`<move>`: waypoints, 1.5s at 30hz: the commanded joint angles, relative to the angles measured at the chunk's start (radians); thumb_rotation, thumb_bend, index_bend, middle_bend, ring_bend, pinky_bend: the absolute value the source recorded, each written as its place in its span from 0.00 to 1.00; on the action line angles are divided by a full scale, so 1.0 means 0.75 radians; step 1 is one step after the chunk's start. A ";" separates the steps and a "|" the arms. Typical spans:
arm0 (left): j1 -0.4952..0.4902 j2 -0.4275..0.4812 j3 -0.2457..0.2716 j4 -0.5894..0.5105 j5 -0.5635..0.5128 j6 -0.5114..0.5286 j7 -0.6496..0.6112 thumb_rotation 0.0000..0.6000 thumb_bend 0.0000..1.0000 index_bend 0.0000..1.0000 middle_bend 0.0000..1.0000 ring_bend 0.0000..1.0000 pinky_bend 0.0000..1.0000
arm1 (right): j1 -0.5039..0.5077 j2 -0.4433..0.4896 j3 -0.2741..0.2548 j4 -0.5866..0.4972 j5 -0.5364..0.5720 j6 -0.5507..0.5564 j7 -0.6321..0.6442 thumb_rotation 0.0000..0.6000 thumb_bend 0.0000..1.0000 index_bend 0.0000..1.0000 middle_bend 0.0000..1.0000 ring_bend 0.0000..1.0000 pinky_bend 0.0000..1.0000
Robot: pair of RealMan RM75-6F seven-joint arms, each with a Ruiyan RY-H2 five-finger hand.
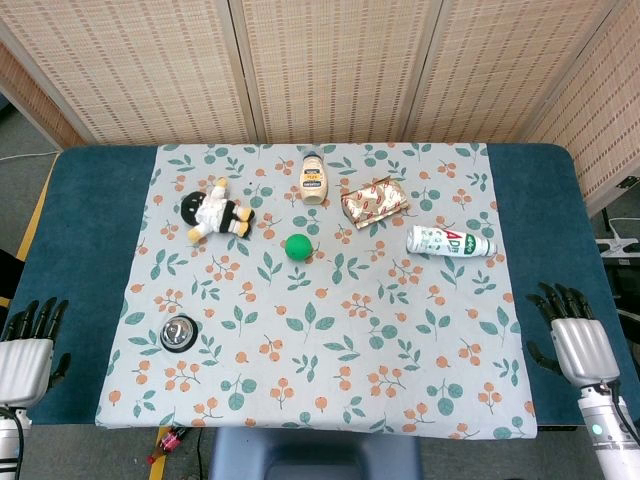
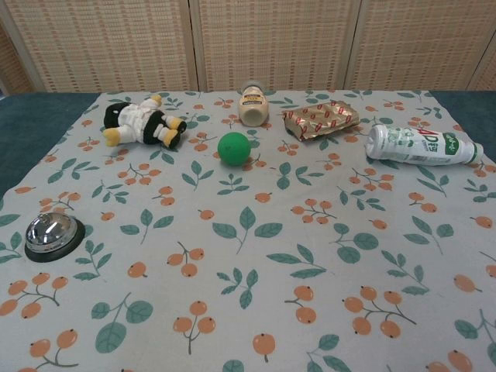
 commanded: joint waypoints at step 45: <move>-0.268 -0.715 -0.113 0.733 0.079 -0.438 -0.464 1.00 1.00 0.00 0.00 0.00 0.08 | 0.029 0.058 -0.036 -0.020 -0.015 -0.093 0.055 1.00 0.27 0.19 0.06 0.00 0.05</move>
